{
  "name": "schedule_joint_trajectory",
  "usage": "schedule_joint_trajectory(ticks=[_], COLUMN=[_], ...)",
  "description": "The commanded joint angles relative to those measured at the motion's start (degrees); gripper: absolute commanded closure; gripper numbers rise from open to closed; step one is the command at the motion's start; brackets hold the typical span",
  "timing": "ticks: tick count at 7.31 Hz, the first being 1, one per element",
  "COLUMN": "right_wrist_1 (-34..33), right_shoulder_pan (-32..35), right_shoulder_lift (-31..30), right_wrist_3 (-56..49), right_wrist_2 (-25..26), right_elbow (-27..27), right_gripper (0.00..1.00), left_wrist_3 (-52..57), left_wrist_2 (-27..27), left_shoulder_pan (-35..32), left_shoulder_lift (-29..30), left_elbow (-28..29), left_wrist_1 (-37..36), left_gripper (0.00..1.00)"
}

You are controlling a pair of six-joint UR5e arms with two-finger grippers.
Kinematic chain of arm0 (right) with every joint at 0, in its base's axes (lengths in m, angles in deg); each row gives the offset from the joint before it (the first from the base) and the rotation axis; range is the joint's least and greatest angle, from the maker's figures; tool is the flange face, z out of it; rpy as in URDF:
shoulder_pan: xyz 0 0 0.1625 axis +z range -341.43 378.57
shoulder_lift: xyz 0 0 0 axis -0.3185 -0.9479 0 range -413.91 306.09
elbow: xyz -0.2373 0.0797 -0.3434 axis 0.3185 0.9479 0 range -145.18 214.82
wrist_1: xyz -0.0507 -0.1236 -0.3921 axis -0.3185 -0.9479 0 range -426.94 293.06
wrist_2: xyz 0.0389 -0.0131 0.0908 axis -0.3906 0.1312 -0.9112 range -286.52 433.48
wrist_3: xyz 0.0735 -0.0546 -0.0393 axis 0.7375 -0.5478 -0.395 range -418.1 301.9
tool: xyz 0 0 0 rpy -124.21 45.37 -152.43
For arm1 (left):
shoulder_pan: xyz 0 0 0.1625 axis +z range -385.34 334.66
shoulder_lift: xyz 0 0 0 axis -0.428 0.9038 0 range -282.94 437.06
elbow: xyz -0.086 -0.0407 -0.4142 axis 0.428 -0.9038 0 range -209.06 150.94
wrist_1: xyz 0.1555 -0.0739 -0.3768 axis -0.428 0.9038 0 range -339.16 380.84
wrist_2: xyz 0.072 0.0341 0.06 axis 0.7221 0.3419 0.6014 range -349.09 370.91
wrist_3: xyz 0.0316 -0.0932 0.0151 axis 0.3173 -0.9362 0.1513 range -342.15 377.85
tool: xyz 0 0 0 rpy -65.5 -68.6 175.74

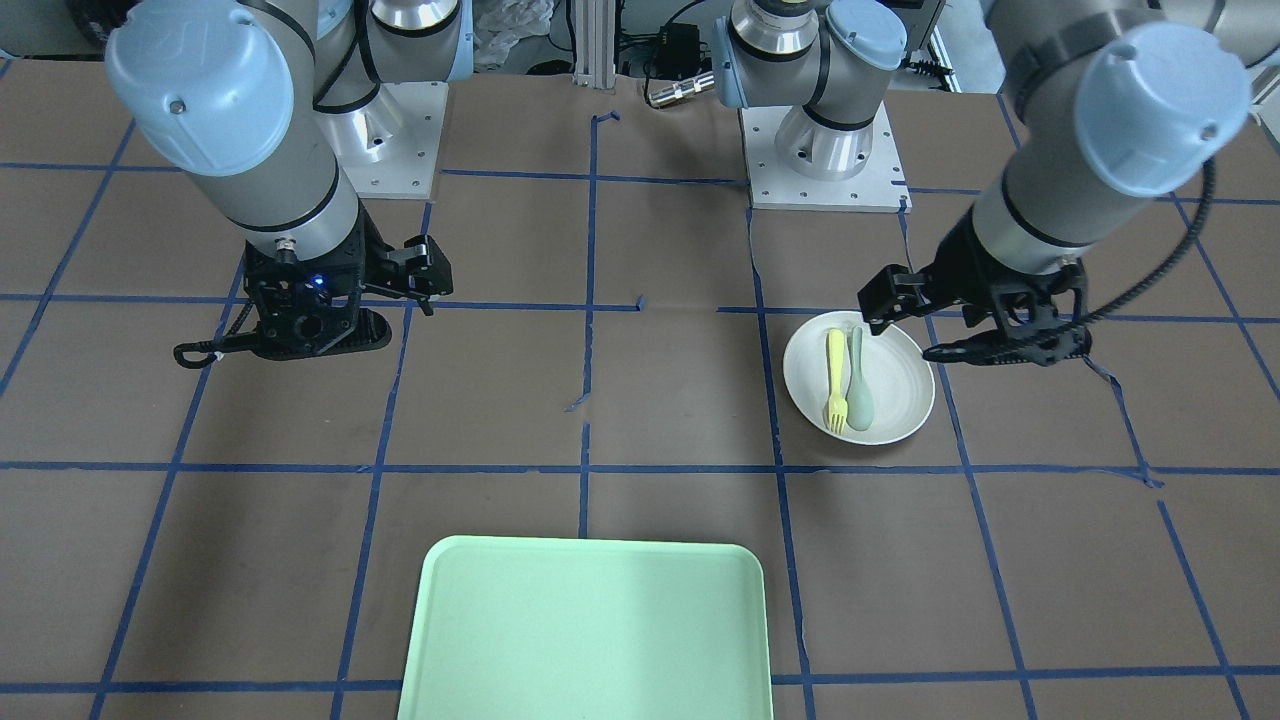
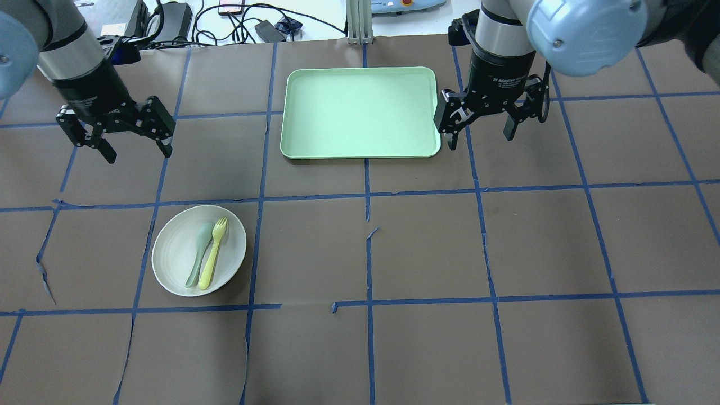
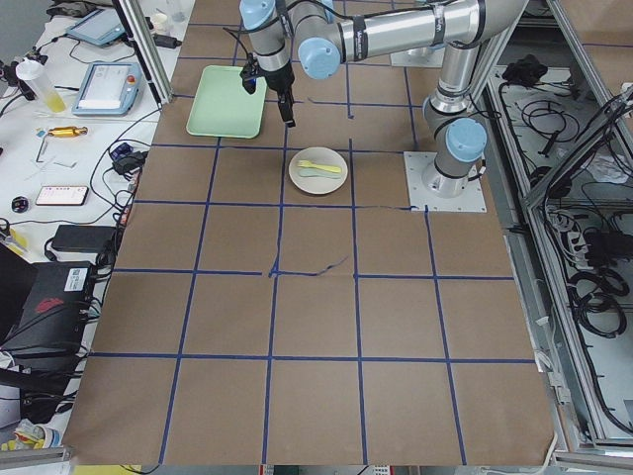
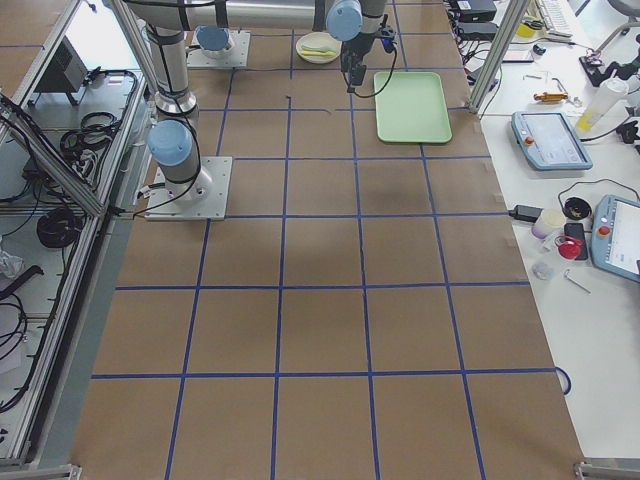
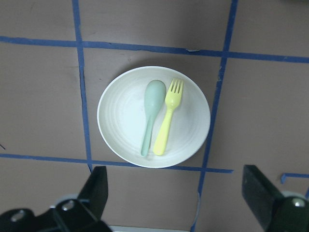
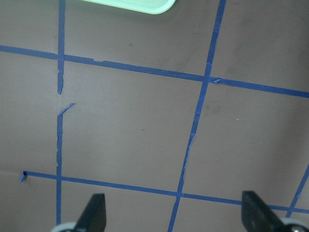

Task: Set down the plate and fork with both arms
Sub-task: 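Move the left gripper down toward the rim of the white plate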

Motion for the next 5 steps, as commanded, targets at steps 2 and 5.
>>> schedule_joint_trajectory(ticks=[2, 5], right_wrist_1=[-0.3, -0.3], right_shoulder_pan=[0.4, 0.5], right_shoulder_lift=[0.0, -0.1], right_wrist_3=[0.1, 0.3], right_wrist_2=[-0.2, -0.3], right_elbow=[-0.2, -0.3], right_gripper=[0.0, 0.0], left_wrist_3=[10.8, 13.1], left_wrist_2=[-0.1, 0.0], left_shoulder_pan=[8.8, 10.9], left_shoulder_lift=[0.5, 2.8], left_elbow=[-12.5, -19.2], left_wrist_1=[-11.2, -18.2], left_gripper=[0.0, 0.0])
